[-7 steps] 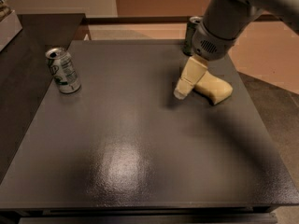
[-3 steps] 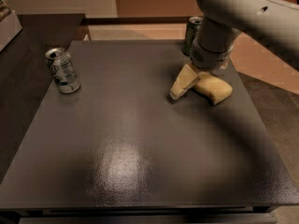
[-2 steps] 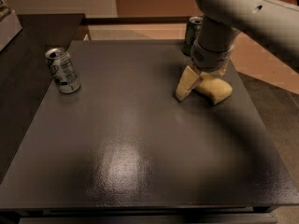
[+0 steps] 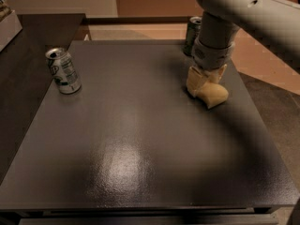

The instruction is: Move sponge near 7up can

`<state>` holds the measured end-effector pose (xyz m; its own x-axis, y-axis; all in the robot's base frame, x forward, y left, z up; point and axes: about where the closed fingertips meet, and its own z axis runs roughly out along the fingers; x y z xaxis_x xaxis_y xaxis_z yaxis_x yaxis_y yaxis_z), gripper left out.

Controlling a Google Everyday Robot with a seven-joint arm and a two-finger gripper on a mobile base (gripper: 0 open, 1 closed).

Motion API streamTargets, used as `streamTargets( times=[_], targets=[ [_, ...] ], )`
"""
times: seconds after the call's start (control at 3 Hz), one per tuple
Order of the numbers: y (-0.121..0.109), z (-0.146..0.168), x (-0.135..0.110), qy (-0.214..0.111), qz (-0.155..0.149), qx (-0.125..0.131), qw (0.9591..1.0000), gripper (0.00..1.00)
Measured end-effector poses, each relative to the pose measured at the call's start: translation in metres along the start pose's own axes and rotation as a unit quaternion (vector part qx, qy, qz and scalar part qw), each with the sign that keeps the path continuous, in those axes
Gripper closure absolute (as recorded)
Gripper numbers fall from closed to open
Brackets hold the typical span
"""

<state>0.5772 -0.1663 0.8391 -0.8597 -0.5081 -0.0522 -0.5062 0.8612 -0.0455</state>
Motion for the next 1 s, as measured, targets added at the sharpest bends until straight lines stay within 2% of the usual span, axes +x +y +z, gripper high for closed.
streamTargets(
  times=[0.33,0.67,1.0],
  targets=[
    [0.011,-0.011,-0.014,-0.004,-0.022,-0.008,0.9997,0.87],
    [0.037,-0.021,-0.049,-0.018,-0.075,-0.020,0.9968,1.00],
    [0.073,-0.028,-0.092,-0.034,-0.148,-0.027,0.9880,1.00]
  ],
)
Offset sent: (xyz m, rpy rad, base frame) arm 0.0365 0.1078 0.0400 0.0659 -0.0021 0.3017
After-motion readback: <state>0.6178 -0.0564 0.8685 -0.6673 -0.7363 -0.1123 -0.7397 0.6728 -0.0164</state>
